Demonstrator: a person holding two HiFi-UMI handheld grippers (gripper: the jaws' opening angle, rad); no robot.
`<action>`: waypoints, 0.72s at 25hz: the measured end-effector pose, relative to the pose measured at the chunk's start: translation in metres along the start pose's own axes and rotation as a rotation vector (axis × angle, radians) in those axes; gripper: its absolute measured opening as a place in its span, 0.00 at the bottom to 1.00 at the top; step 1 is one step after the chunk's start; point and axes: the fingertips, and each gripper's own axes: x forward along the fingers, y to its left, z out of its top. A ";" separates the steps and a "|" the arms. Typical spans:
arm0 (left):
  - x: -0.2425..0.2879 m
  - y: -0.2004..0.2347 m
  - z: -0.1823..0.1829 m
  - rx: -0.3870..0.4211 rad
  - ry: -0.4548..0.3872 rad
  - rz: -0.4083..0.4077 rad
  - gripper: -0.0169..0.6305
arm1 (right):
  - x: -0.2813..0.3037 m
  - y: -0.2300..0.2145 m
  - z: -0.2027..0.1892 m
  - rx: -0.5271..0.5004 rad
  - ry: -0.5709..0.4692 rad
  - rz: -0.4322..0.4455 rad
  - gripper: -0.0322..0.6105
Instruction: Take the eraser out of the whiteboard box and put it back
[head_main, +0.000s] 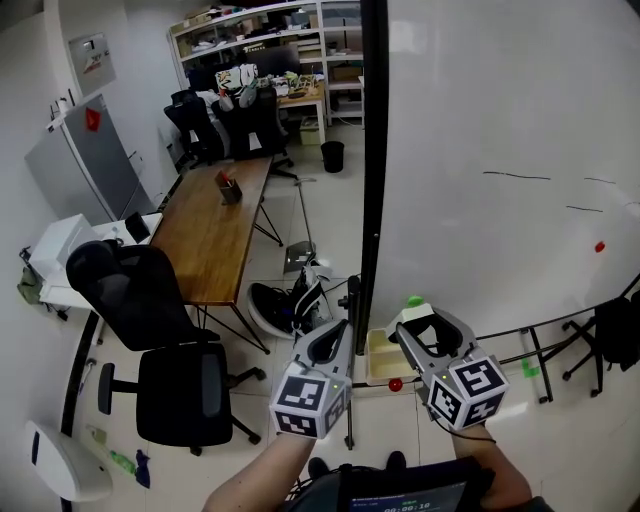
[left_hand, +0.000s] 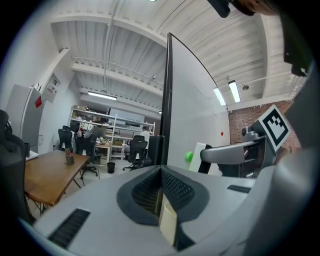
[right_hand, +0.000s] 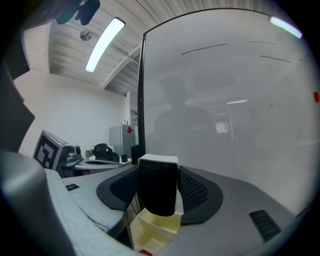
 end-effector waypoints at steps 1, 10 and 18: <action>0.001 0.001 -0.007 -0.003 0.010 0.002 0.07 | 0.003 -0.001 -0.007 0.000 0.008 -0.001 0.46; 0.014 0.006 -0.050 -0.024 0.068 0.016 0.07 | 0.023 -0.015 -0.055 0.007 0.028 -0.049 0.46; 0.016 -0.003 -0.057 -0.031 0.089 -0.003 0.07 | 0.031 -0.021 -0.092 0.055 0.184 -0.074 0.46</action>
